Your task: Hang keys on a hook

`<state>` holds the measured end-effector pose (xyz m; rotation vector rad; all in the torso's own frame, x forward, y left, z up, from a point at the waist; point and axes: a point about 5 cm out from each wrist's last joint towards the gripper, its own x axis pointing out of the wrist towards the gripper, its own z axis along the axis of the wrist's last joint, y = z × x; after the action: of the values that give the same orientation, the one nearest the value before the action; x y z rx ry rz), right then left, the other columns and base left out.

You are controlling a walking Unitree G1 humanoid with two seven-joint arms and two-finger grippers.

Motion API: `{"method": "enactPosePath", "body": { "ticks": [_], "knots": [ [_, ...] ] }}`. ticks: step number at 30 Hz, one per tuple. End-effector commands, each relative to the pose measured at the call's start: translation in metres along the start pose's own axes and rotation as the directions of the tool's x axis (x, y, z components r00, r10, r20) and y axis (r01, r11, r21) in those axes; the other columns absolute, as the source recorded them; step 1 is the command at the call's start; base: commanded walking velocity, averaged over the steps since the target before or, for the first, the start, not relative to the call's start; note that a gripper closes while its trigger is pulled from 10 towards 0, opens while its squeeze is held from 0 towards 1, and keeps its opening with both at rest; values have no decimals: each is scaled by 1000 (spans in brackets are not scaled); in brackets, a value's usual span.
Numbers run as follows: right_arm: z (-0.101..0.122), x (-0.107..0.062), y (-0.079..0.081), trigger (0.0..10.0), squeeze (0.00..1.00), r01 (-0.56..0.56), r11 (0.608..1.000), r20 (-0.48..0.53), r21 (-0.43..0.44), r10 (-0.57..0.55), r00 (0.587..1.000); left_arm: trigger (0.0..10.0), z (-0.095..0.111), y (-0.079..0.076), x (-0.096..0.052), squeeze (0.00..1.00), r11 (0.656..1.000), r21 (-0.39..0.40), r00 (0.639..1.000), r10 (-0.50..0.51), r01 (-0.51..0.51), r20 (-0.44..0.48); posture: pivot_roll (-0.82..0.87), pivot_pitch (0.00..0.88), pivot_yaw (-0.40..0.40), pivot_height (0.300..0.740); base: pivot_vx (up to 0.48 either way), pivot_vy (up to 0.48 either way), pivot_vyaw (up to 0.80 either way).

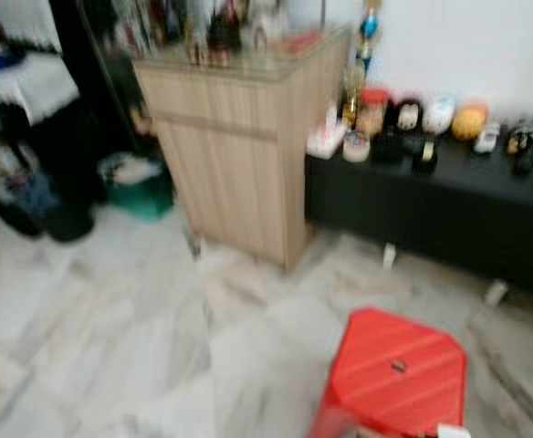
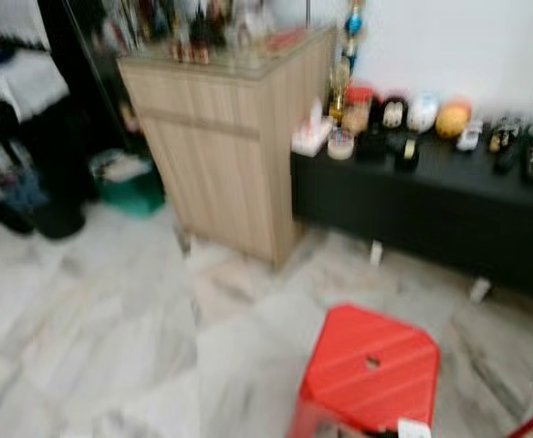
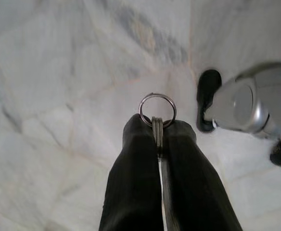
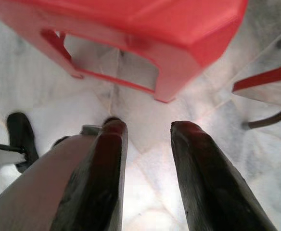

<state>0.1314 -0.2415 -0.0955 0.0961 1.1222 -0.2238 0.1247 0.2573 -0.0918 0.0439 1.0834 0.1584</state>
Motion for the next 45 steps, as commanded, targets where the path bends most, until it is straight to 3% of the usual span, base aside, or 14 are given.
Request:
{"method": "enactPosePath", "body": {
  "ticks": [1,18,25,28,36,45],
  "knots": [
    [-2,0,2,10000,0,-3,1000,-2,8,3,1000,10000,-1,4,-1,0,1000,-6,1000,11,-11,-7,0,0,24,737,-289,0,0],
    [0,0,-1,10000,0,1,1000,0,1,-1,1000,10000,1,2,0,0,1000,6,1000,7,-7,-4,-7,0,19,737,-207,0,0],
    [1,0,-1,10000,0,3,1000,3,0,-3,1000,10000,1,2,0,0,999,32,1000,4,-4,-16,-6,0,16,737,0,0,0],
    [1,0,-1,10000,0,5,1000,7,7,-5,1000,10000,1,1,0,0,997,79,1000,-5,7,-23,-9,0,18,737,0,0,0],
    [1,0,-2,10000,0,16,1000,-1,10,-16,1000,10000,1,0,1,0,996,85,1000,-4,6,-22,-12,0,18,737,0,-443,0],
    [2,0,-1,10000,0,9,1000,-12,-19,-9,1000,10000,2,0,1,0,995,97,1000,-3,5,-24,-12,0,20,737,0,-480,-551]
  ]
}}
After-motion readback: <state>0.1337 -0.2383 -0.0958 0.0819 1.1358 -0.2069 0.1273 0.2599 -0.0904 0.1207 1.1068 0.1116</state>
